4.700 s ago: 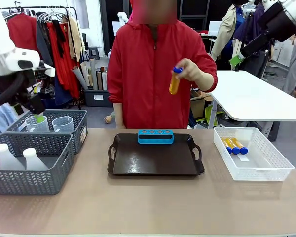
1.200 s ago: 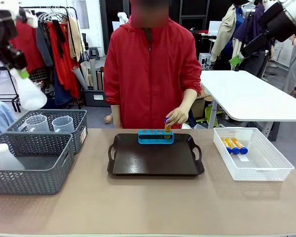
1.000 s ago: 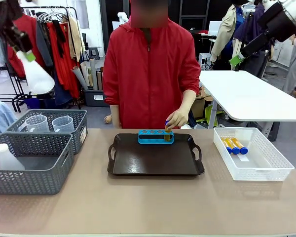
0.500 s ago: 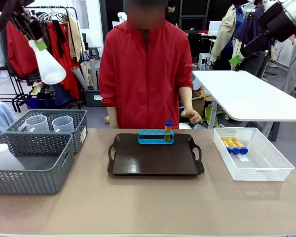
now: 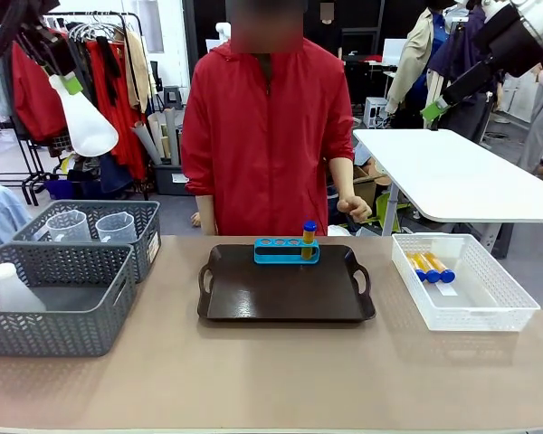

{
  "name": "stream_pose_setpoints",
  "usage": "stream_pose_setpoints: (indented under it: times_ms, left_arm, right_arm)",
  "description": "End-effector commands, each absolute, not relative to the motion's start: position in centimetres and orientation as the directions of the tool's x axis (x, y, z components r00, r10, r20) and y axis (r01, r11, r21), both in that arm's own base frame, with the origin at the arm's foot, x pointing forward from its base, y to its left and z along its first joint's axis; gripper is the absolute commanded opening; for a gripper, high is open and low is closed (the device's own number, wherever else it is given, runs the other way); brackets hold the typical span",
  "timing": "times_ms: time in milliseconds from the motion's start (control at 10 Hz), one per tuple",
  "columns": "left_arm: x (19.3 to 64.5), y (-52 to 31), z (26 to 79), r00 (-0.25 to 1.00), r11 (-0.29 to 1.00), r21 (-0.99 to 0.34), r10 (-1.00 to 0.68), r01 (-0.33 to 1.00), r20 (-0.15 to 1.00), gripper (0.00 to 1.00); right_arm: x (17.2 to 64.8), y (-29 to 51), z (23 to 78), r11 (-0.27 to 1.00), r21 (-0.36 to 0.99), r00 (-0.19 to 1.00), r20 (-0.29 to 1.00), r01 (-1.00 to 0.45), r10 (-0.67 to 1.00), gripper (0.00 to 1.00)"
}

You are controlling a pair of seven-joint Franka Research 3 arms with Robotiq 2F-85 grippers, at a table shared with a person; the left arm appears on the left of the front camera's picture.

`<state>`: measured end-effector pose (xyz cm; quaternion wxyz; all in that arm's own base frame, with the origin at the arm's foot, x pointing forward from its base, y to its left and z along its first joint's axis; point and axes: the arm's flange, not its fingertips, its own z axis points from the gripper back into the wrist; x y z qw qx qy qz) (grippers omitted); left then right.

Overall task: Prepare the laboratory tools.
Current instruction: Pick up one Small flask and place it on the Handle tray.

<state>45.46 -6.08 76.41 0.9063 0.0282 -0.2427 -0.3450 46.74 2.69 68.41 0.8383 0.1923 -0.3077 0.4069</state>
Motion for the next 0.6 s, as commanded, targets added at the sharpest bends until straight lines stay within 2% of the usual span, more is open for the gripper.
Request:
stream_pose_setpoints:
  times_ms: [0, 500]
  left_arm:
    - [47.2, -9.6, 77.6, 0.611, 0.706, 0.219, -0.699, 0.674, 0.372, 0.00]
    - [49.7, -23.1, 78.0, 0.405, 0.480, 0.220, -0.859, 0.849, 0.312, 0.00]
  right_arm:
    - [46.6, 2.7, 68.5, 0.590, 0.071, 0.474, 0.675, -0.804, 0.565, 1.00]
    - [46.6, 2.7, 68.5, 0.590, 0.071, 0.474, 0.675, -0.804, 0.565, 1.00]
